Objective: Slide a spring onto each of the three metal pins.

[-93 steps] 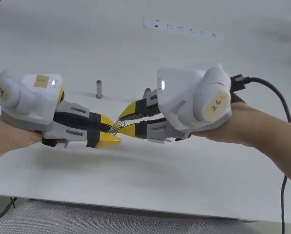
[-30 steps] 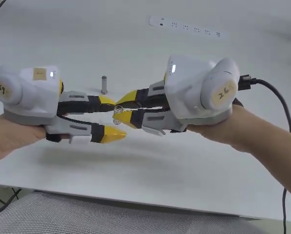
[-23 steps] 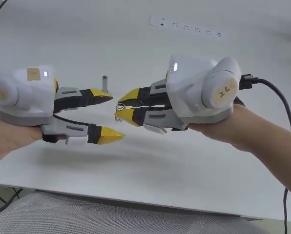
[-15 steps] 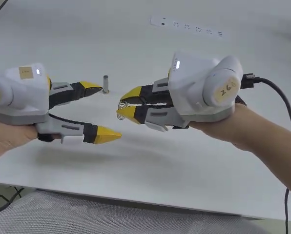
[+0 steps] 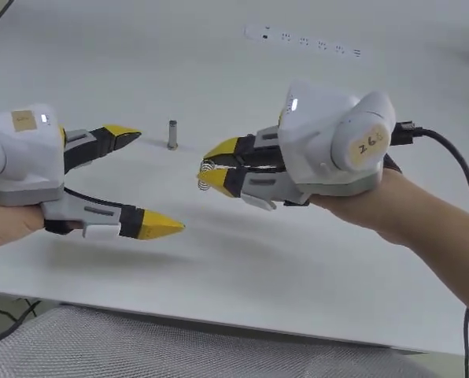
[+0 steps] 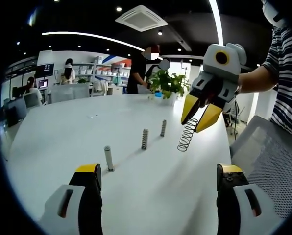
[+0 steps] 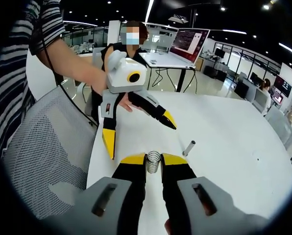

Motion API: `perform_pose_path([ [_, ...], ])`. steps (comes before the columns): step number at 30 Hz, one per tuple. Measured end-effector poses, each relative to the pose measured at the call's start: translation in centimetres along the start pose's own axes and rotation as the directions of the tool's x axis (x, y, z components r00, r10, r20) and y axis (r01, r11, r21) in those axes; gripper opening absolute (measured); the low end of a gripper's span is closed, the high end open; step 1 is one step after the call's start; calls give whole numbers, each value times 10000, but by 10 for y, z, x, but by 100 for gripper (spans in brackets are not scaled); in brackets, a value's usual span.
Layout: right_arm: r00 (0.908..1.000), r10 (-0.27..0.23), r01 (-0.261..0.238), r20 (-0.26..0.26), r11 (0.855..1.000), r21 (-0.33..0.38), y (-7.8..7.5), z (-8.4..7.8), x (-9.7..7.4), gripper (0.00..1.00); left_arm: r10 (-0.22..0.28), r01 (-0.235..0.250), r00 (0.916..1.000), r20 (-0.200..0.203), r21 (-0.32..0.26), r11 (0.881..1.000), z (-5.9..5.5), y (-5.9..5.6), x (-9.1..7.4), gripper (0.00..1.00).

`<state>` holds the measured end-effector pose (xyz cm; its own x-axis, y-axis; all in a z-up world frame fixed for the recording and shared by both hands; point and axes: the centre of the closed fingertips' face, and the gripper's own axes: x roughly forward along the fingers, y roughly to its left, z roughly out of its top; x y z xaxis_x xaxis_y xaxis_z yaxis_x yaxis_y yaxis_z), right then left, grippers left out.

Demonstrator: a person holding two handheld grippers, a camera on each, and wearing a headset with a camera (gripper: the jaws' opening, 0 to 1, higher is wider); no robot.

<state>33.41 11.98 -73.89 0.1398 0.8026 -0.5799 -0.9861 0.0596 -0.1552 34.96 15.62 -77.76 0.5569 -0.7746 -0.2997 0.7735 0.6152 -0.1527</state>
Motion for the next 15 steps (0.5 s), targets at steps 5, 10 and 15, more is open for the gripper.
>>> perform_pose_path([
  [5, 10000, -4, 4, -91, 10000, 24, -1, -4, 1, 13, 222, -222, 9998, 22, -47, 9997, -2, 5, -9, 97],
  [10, 9999, -18, 18, -141, 10000, -6, -2, -6, 2, 13, 461, -459, 9989, 105, -144, 9988, -2, 10, -16, 97],
  [15, 9998, -74, 74, -163, 10000, 18, -7, -7, 4, 13, 541, -538, 9984, 159, -165, 9984, -1, 12, -19, 97],
])
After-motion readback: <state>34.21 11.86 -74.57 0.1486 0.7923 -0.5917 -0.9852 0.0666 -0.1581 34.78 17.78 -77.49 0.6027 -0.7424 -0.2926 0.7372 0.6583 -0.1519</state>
